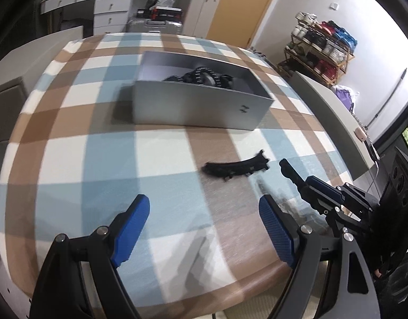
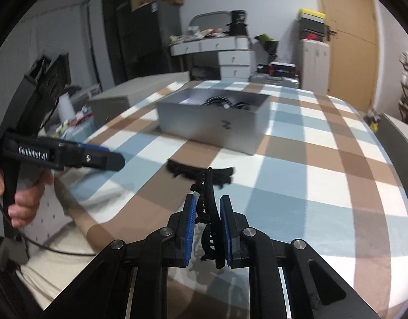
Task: Organize jewelry
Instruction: 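Grasp a black comb claw clip with the right tool, then grasp the other black comb claw clip with the left tool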
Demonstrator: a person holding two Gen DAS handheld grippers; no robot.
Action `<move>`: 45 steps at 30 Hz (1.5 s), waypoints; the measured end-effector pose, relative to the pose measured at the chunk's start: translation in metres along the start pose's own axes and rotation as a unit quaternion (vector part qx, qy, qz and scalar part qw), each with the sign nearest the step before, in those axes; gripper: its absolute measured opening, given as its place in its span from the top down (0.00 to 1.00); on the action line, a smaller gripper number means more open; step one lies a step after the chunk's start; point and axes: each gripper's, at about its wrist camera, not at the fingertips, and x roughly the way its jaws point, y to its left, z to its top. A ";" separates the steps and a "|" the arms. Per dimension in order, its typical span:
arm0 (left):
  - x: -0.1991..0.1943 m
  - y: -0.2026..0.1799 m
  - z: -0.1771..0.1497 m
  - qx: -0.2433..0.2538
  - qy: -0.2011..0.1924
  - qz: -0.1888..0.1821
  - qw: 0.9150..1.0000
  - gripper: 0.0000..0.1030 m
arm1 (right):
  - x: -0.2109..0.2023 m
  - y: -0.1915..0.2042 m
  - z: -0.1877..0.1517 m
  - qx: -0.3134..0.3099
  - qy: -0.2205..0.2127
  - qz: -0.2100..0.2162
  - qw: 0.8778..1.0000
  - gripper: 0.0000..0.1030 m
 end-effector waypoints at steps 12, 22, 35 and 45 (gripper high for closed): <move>0.044 -0.025 0.024 0.067 0.046 -0.015 0.997 0.22 | -0.016 -0.051 0.005 0.077 -0.035 -0.012 0.996 0.83; 0.057 -0.038 0.035 0.133 0.086 -0.047 0.986 0.22 | -0.010 -0.057 0.016 0.075 -0.037 -0.014 0.996 1.00; 0.069 -0.061 0.024 0.263 0.099 -0.002 0.960 0.52 | -0.001 -0.060 0.011 0.089 -0.008 0.009 0.996 0.97; 0.062 -0.065 0.018 0.282 0.112 -0.013 0.953 0.82 | 0.003 -0.049 -0.005 0.052 0.033 0.008 0.998 0.77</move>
